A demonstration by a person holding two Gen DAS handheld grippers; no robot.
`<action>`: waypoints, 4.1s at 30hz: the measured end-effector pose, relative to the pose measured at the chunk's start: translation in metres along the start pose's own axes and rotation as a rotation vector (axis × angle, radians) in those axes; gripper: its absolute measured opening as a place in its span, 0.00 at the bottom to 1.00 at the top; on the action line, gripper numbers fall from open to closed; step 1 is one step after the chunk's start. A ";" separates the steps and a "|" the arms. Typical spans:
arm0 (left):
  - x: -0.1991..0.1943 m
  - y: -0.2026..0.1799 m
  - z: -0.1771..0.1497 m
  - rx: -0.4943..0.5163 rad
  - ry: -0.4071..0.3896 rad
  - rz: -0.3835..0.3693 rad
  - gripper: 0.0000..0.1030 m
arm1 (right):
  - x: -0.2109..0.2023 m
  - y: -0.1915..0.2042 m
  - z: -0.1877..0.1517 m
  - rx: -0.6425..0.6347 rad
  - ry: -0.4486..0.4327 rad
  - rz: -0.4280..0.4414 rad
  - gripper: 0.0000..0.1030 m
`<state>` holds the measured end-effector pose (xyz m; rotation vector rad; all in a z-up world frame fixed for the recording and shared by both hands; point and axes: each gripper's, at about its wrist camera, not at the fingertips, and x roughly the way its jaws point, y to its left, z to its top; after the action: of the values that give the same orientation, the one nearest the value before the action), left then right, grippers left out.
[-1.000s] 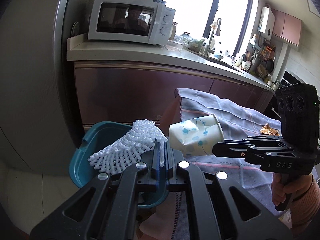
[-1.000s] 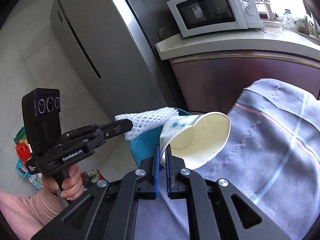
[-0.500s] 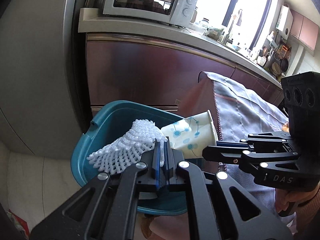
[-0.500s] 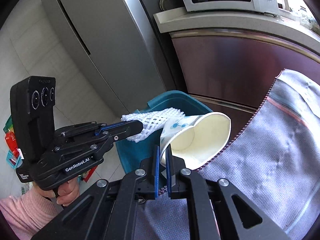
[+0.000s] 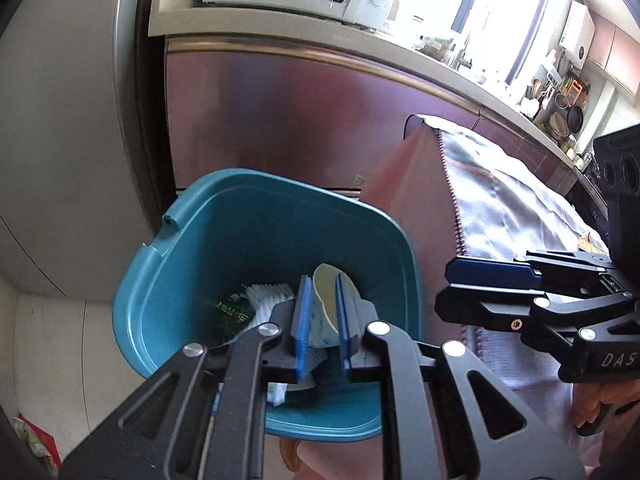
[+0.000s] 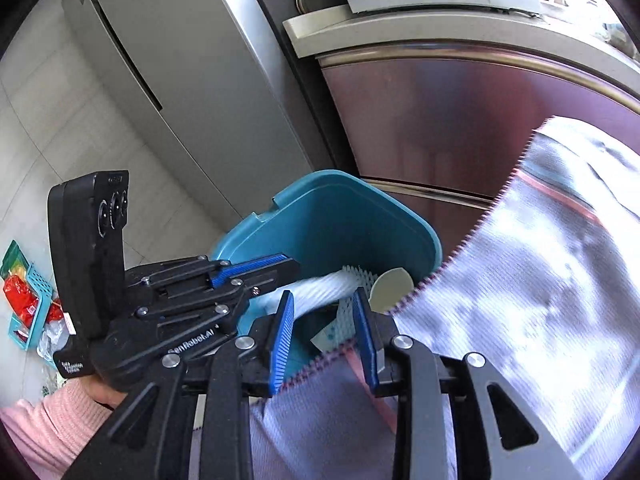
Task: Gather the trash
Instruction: 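Carry the foam net and paper cup over the teal bin and open both tools, then move both open tools back over the trash on the table, then grasp the green printed snack bag with the left tool while the right tool grasps a white tissue, then carry the green bag and tissue over the teal bin and open both tools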
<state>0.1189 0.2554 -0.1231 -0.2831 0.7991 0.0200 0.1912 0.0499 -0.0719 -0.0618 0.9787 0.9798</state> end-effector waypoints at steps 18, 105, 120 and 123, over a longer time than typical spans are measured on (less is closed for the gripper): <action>-0.071 -0.119 0.002 0.223 -0.174 -0.235 0.35 | -0.152 -0.030 -0.074 0.068 -0.282 -0.092 0.41; -0.029 -0.322 -0.062 0.341 0.195 -0.751 0.07 | -0.332 -0.138 -0.253 0.481 -0.518 -0.450 0.06; -0.050 -0.229 -0.027 0.203 0.074 -0.646 0.07 | -0.286 -0.101 -0.204 0.363 -0.468 -0.318 0.06; -0.058 -0.207 -0.022 0.177 0.046 -0.611 0.07 | -0.271 -0.092 -0.186 0.320 -0.453 -0.280 0.06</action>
<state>0.0884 0.0556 -0.0463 -0.3503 0.7276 -0.6302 0.0830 -0.2697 -0.0203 0.2740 0.6732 0.5374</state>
